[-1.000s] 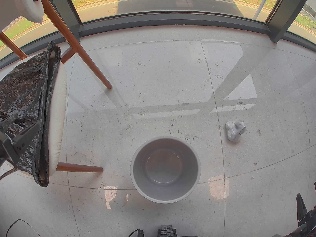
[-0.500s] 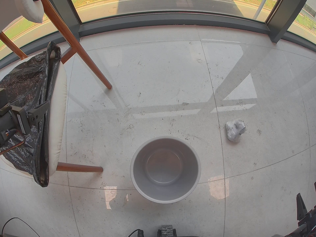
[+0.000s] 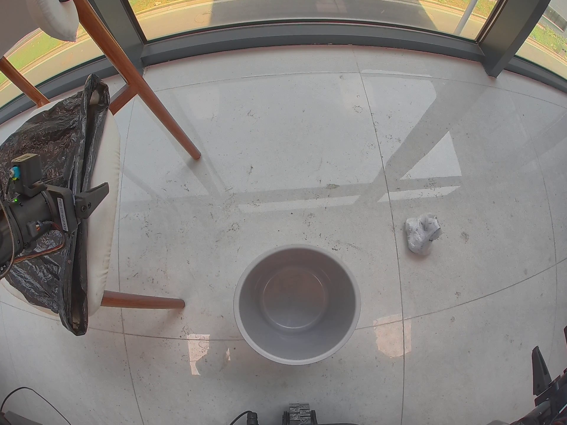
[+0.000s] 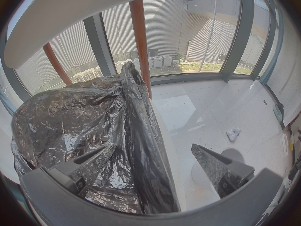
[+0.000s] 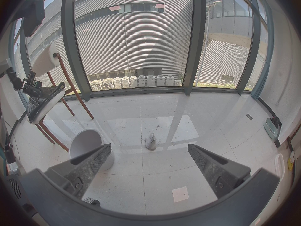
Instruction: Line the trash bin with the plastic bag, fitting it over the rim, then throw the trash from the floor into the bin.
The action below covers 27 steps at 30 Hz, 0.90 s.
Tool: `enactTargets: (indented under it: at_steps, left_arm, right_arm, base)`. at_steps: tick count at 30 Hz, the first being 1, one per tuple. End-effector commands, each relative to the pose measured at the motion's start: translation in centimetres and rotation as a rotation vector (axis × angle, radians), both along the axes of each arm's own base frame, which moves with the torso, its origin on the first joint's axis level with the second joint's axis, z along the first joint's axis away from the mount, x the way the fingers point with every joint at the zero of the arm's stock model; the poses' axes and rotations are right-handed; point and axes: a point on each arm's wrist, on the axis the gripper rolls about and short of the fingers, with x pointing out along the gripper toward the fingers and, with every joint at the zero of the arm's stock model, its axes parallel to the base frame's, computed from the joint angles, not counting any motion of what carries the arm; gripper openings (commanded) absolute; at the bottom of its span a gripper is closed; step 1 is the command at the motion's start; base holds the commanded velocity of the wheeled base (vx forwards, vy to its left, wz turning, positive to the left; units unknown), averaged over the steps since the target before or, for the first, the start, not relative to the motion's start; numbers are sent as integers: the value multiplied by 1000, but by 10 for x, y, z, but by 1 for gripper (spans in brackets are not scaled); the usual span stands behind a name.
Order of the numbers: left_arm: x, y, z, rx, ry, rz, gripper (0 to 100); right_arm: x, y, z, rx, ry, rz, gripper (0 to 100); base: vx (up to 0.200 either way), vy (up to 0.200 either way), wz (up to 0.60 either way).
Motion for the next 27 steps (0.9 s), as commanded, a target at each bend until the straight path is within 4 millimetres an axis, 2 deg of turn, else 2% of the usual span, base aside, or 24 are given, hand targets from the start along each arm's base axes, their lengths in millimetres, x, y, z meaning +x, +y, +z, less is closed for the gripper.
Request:
enactTargets:
  at_steps: [1,9,10,23,25,27]
  left_arm:
    - [13,0,-6,-2,35,2,100]
    - [19,0,-11,0,54,1,100]
    - [19,0,-11,0,54,1,0]
    - [14,-1,-20,-2,88,-12,0]
    - [10,-1,-18,-6,87,-14,0]
    - [-3,-1,-11,-33,76,-31,0]
  right_arm:
    - [0,0,-5,0,1,1,100]
    - [0,0,-5,0,1,-1,100]
    - [0,0,-5,0,1,1,100]
    - [0,0,-5,0,1,-1,100]
    - [0,0,-5,0,1,-1,100]
    - [0,0,-5,0,1,1,100]
  base:
    - [0,0,0]
    - [0,0,0]
    - [0,0,0]
    - [0,0,0]
    - [0,0,0]
    - [0,0,0]
